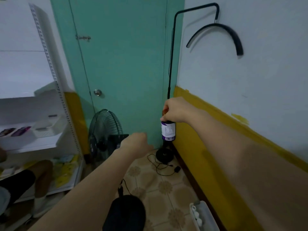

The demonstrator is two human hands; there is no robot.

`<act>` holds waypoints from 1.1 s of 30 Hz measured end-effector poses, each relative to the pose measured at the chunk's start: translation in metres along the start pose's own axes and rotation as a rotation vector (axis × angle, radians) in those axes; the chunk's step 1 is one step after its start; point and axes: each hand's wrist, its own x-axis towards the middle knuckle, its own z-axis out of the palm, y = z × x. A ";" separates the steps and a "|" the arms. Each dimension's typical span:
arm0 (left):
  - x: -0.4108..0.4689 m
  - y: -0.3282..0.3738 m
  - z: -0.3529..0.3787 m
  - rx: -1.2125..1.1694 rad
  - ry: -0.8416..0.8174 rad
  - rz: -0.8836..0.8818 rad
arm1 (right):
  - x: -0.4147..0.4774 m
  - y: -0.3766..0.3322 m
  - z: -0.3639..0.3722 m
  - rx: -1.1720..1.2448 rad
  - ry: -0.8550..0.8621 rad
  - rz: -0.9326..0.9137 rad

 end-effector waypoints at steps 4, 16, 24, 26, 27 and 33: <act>0.074 0.002 0.017 0.026 -0.055 0.041 | 0.058 0.040 0.016 0.008 -0.037 0.081; 0.296 0.083 0.162 0.105 -0.203 0.409 | 0.168 0.241 0.101 0.078 -0.157 0.518; 0.360 0.150 0.271 0.140 -0.389 0.580 | 0.163 0.387 0.192 0.153 -0.237 0.792; 0.376 0.157 0.300 0.165 -0.420 0.571 | 0.163 0.421 0.222 0.175 -0.264 0.819; 0.382 0.159 0.315 0.166 -0.436 0.557 | 0.162 0.435 0.236 0.184 -0.276 0.831; 0.410 0.176 0.411 0.231 -0.492 0.639 | 0.143 0.509 0.353 0.262 -0.235 0.930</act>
